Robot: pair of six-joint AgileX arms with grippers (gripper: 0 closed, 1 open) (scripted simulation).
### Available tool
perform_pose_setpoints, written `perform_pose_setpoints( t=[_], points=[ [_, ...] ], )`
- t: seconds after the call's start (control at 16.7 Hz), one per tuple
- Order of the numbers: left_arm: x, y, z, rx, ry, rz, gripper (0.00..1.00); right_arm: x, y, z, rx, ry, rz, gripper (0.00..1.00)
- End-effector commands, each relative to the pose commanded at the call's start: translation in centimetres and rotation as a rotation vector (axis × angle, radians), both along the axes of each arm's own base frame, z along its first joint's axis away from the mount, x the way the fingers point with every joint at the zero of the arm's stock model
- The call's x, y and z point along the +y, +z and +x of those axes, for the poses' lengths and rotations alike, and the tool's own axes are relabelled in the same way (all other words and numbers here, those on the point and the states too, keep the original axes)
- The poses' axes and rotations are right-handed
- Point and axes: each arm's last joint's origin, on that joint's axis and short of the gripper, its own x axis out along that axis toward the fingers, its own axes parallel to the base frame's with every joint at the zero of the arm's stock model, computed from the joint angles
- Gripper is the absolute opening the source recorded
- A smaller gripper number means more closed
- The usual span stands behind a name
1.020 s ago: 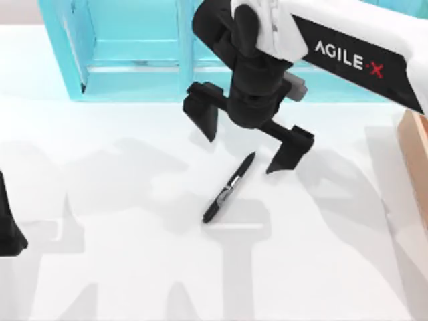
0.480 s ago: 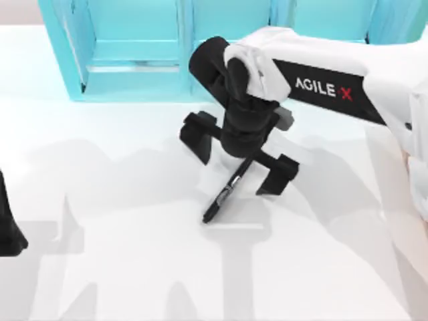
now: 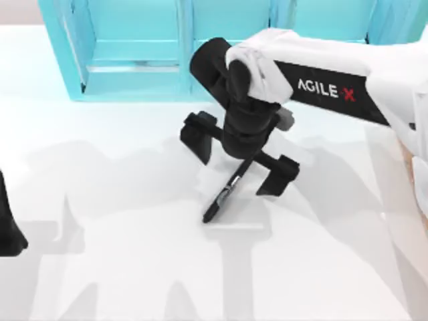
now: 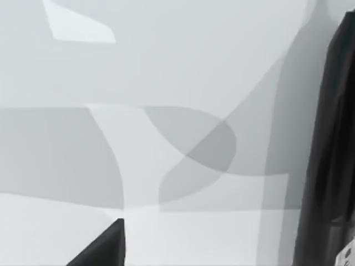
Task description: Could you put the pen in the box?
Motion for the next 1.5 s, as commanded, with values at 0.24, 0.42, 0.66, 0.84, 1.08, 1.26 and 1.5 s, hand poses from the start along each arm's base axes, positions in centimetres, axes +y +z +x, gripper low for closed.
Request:
perform_pose_setpoints(
  t=[0.24, 0.42, 0.66, 0.84, 1.08, 1.26, 1.5],
  points=[
    [0.0, 0.0, 0.0, 0.0, 0.0, 0.0, 1.0, 0.0, 0.0, 0.0, 0.0, 0.0, 0.0, 0.55],
    [0.0, 0.0, 0.0, 0.0, 0.0, 0.0, 1.0, 0.0, 0.0, 0.0, 0.0, 0.0, 0.0, 0.32],
    [0.0, 0.0, 0.0, 0.0, 0.0, 0.0, 1.0, 0.0, 0.0, 0.0, 0.0, 0.0, 0.0, 0.02],
    [0.0, 0.0, 0.0, 0.0, 0.0, 0.0, 1.0, 0.0, 0.0, 0.0, 0.0, 0.0, 0.0, 0.0],
    [0.0, 0.0, 0.0, 0.0, 0.0, 0.0, 1.0, 0.0, 0.0, 0.0, 0.0, 0.0, 0.0, 0.0],
    [0.0, 0.0, 0.0, 0.0, 0.0, 0.0, 1.0, -0.9, 3.1, -0.5, -0.011, 0.027, -0.027, 0.0],
    [0.0, 0.0, 0.0, 0.0, 0.0, 0.0, 1.0, -0.5, 5.9, -0.2, -0.008, 0.026, -0.025, 0.0]
  ],
)
